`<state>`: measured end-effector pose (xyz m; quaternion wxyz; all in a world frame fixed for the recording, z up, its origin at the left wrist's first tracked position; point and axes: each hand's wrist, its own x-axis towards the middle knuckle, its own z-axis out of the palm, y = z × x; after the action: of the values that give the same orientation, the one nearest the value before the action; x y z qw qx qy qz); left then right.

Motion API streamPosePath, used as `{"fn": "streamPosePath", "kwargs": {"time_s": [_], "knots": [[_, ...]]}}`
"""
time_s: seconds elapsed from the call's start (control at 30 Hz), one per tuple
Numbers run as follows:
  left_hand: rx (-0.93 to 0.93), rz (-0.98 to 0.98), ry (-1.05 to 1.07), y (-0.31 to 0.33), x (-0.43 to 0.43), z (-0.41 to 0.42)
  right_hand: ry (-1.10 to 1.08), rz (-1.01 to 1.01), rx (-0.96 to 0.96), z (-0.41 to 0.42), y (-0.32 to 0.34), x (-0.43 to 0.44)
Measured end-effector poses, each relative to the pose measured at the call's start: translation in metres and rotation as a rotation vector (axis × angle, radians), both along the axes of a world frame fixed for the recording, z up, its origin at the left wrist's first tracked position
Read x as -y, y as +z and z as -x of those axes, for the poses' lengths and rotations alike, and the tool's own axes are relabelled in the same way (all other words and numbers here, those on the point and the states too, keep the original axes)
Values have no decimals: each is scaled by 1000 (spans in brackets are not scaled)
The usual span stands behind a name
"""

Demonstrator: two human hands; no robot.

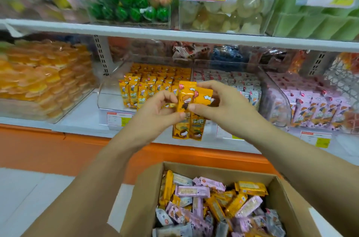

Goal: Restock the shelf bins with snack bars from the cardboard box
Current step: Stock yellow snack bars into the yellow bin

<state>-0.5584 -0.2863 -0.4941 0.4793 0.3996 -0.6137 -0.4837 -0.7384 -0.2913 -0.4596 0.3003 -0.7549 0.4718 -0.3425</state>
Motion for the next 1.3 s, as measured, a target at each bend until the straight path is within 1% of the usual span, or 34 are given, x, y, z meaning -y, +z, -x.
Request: {"fn": "streamPosePath", "kwargs": {"time_s": [0.07,0.23,0.27,0.33,0.4,0.47,0.57,0.6,0.7,0.77,0.9,0.97,1.1,1.2,1.3], "knots": [[53,63,47,8,11,-15,2,66,-68,-18,8,12],[143,137,134,13,40,-51,-4,169,-147,-61,8,50],[184,148,160,11,45,-58,-13,185,-171,-67,6,59],[339,186,274,3,55,-72,-49,204,-226,-80,-1,79],[500,238,436,-9,61,-88,-112,216,-331,-91,-12,99],[606,278,578,-21,65,-103,-172,207,-463,-103,-25,120],[682,274,679,-35,68,-119,-216,127,-679,-118,-42,146],[698,286,689,-38,70,-122,-219,92,-717,-122,-47,153],[773,365,720,-45,76,-128,-202,-4,-713,-133,-59,168],[800,375,733,-49,78,-132,-164,-11,-726,-140,-65,172],[774,365,698,-52,80,-132,-247,124,-655,-141,-73,172],[765,366,689,-53,81,-131,-267,140,-629,-137,-74,172],[787,396,704,-54,82,-129,-229,167,-654,-130,-70,162],[773,456,703,-50,74,-119,-160,239,-620,-120,-60,137],[734,491,590,-47,54,-101,-87,336,-545,-103,-53,99]]}}
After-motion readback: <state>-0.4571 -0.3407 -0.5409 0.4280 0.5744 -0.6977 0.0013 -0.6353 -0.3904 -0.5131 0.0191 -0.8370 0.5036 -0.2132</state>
